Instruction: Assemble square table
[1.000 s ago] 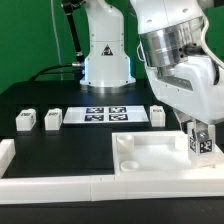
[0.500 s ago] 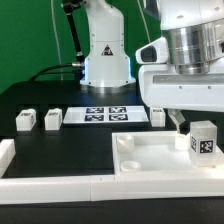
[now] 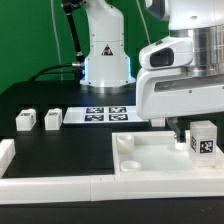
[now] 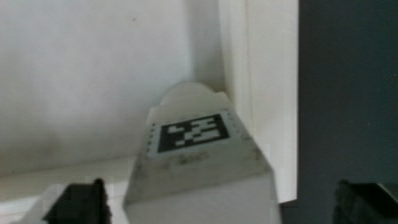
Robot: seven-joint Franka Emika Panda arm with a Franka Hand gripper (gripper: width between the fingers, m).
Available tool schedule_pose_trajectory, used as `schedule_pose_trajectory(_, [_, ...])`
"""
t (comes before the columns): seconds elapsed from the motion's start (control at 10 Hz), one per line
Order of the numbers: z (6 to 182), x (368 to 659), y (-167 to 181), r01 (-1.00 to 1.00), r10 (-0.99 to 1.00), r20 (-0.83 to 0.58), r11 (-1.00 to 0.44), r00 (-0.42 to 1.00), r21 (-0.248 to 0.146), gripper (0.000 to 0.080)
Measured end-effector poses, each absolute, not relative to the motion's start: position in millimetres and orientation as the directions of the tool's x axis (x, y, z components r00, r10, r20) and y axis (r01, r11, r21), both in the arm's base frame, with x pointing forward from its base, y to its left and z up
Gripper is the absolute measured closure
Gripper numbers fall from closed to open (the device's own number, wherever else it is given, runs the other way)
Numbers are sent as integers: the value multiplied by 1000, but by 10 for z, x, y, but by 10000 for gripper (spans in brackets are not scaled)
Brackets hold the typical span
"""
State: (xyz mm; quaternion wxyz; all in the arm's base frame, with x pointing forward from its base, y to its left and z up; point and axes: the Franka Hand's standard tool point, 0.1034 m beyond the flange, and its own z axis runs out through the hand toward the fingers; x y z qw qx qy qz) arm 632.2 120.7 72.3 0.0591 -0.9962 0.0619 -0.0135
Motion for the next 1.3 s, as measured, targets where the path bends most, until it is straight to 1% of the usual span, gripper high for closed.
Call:
schedule_pose_trajectory(0.1, [723,6322,1209,-137,-141,18,-983,990,-120,265])
schedule_pose_trajectory(0.2, [723,6322,1211,-149,-152,16,-981,988,-120,400])
schedule_pose_trajectory(0.3, [715,6318,1186,-210,-212,8,-971,977,-118,400])
schedule_pose_trajectory(0.4, [711,6316,1179,-276,-278,0,-954,961,-118,502])
schedule_pose_trajectory(0.6, [713,6321,1166,-425,-426,-18,-897,904,-119,503])
schedule_pose_trajectory(0.7, [721,6321,1157,-589,-589,-38,-800,807,-118,503])
schedule_pose_trajectory(0.8, [720,6314,1154,-705,-705,-52,-700,708,-113,503])
schedule_pose_trajectory(0.9, [685,6296,1148,-837,-833,-99,-531,544,-131,503])
schedule_pose_trajectory(1.0, [679,6290,1131,-916,-908,-148,-370,391,-153,503])
schedule_pose_trajectory(1.1, [677,6297,1117,-936,-924,-176,-312,339,-164,503])
schedule_pose_trajectory(1.2, [677,6291,1147,-936,-927,-159,-315,339,-155,503])
schedule_pose_trajectory(1.3, [677,6291,1151,-962,-950,-177,-233,257,-144,503])
